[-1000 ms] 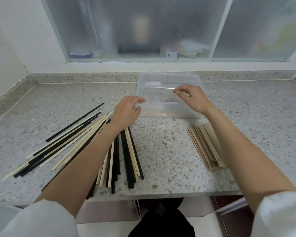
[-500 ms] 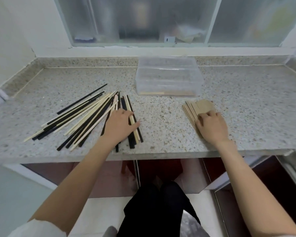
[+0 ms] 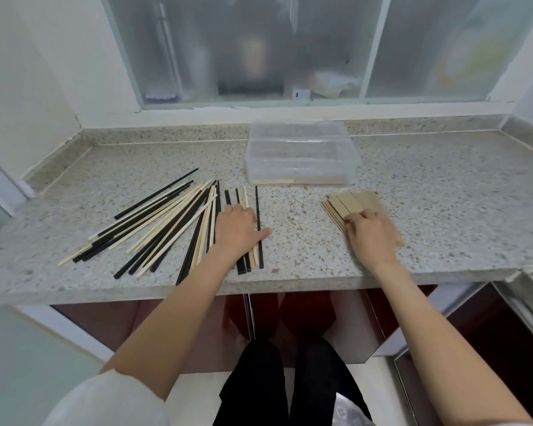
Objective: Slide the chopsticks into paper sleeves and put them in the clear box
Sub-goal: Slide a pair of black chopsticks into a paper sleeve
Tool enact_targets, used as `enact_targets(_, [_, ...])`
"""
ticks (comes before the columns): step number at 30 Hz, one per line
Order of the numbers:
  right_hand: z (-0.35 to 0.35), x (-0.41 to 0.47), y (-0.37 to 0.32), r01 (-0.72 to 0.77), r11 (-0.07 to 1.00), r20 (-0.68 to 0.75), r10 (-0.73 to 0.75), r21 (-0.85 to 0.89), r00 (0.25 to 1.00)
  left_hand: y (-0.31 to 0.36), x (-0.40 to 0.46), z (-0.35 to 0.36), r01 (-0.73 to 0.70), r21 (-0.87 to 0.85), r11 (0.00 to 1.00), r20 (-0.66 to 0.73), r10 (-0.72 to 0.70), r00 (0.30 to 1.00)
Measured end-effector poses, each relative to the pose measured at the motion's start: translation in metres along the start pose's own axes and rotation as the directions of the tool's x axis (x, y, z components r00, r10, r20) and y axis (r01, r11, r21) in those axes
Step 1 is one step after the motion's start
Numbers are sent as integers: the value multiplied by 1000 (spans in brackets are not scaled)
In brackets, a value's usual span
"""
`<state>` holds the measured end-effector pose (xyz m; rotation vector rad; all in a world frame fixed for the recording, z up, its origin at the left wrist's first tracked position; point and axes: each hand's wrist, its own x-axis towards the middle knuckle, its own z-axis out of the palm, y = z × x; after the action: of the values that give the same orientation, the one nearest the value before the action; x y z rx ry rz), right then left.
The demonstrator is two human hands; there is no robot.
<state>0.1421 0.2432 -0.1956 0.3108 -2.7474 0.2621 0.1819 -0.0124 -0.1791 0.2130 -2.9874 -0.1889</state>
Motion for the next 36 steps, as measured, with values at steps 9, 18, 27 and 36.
enact_targets(9, [-5, 2, 4, -42, 991, -23, 45, 125, 999, 13, 18, -14, 184, -108, 977, 91, -175, 980])
enact_targets(18, [-26, -3, 4, -127, 914, -253, 237, 385, 938, 28, -13, -44, -3, -724, 690, -59, -58, 997])
enact_targets(27, [-33, -18, -19, -320, 144, 261, 325, 936, 909, 19, -24, -39, -235, -612, 755, -83, 235, 969])
enact_targets(36, [-13, -32, -46, -318, -1, 300, 334, 948, 894, -12, -43, -22, -163, -558, 814, -229, 38, 973])
